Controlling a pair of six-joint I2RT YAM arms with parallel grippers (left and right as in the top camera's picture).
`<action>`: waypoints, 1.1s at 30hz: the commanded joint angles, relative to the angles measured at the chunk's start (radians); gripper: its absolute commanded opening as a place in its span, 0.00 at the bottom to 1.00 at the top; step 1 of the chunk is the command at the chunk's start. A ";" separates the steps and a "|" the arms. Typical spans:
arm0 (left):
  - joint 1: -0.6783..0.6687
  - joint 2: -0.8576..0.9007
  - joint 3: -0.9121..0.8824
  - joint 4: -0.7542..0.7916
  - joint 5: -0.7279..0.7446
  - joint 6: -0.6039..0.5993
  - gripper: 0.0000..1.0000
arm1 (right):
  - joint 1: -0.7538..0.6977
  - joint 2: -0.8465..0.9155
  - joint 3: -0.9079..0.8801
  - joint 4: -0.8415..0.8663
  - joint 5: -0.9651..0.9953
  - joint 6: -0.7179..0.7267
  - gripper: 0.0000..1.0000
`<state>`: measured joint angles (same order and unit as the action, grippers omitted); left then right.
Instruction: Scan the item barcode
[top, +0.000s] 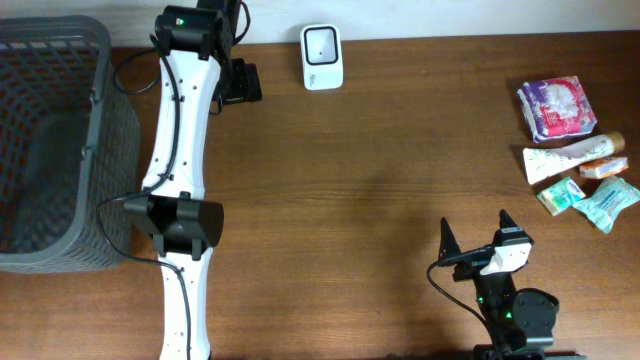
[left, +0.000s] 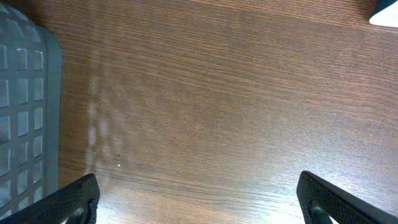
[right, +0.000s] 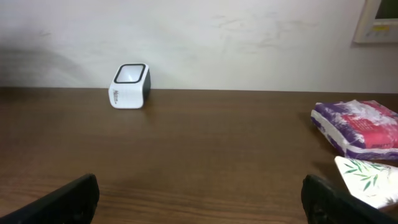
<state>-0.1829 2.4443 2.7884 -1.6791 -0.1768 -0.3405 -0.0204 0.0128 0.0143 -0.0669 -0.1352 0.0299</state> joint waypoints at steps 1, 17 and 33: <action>0.003 -0.003 0.008 0.002 -0.011 -0.006 0.99 | 0.036 -0.010 -0.009 -0.004 0.012 0.005 0.99; 0.003 -0.003 0.008 0.002 -0.011 -0.006 0.99 | 0.020 -0.010 -0.009 -0.002 0.013 0.005 0.99; -0.058 -0.309 -0.526 0.346 0.041 0.010 0.99 | 0.020 -0.010 -0.009 -0.002 0.013 0.005 0.99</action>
<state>-0.2016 2.3554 2.5561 -1.5093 -0.1471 -0.3405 0.0032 0.0128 0.0143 -0.0669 -0.1349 0.0296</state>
